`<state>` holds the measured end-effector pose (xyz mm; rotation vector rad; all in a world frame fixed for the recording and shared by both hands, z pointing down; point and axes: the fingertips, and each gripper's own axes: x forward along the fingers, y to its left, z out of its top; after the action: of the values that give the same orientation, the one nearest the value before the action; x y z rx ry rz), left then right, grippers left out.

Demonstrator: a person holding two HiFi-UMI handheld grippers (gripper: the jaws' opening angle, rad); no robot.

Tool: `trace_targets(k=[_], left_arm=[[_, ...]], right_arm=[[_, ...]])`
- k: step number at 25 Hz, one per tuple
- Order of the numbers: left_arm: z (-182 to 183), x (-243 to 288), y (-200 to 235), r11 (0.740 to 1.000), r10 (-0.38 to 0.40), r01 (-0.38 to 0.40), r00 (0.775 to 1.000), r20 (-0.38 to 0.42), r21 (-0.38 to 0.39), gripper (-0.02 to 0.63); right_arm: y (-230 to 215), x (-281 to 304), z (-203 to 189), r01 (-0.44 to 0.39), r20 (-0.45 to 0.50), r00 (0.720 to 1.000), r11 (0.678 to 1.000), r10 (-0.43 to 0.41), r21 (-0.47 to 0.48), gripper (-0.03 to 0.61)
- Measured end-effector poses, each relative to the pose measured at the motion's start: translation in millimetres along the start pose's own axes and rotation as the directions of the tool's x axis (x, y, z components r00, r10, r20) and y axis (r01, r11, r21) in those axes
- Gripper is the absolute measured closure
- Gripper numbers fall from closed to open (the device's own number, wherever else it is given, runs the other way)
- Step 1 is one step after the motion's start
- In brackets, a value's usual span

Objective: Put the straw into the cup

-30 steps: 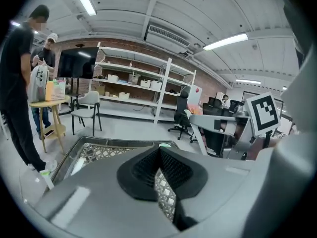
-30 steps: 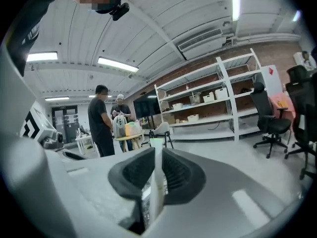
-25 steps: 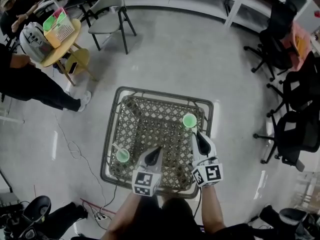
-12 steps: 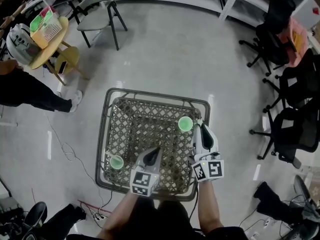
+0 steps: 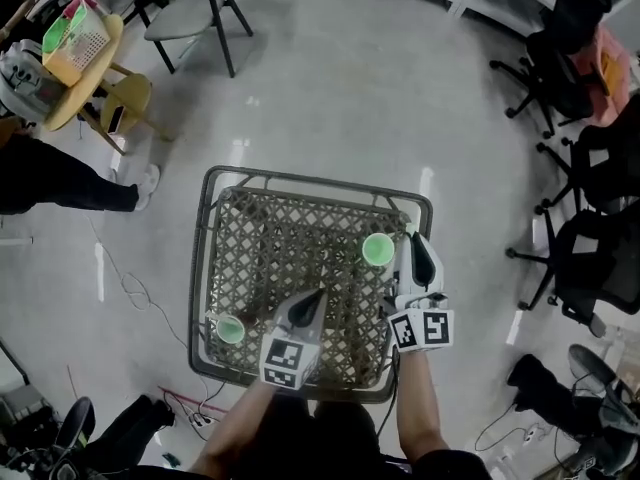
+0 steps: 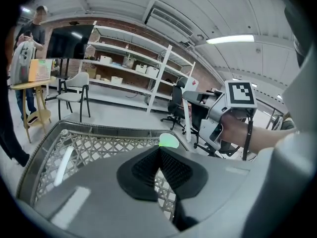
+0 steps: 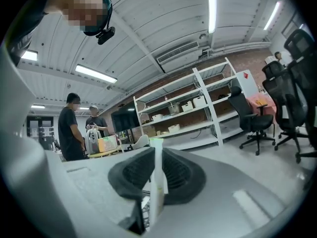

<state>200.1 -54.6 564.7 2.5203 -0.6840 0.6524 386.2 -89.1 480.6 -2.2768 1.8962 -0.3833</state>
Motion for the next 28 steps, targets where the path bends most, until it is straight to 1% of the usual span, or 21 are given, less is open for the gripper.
trace_targets(k=[7,14,22,28], left_arm=[[-9,20,15,1.0,-0.015,0.015,0.999,-0.04,-0.003,0.607],[-22,35,32,1.0,-0.004,0.003,0.997,-0.081,-0.019,0.607],[-37,43,40,0.998,0.007,-0.014,0.994,-0.111,-0.057,0.607],[-41,45,37,0.999,0.003,-0.01,0.992,-0.123,-0.054,0.607]], right_arm=[[-9,27,-20,0.018,-0.011,1.0,1.0,-0.018,0.01,0.529],[-22,47,-39,0.031,-0.032,0.999,0.999,-0.031,0.022,0.529],[-23,55,-61,0.023,-0.071,0.997,1.0,-0.022,0.018,0.528],[-25,55,-73,0.024,-0.095,0.995,0.999,-0.022,0.025,0.526]])
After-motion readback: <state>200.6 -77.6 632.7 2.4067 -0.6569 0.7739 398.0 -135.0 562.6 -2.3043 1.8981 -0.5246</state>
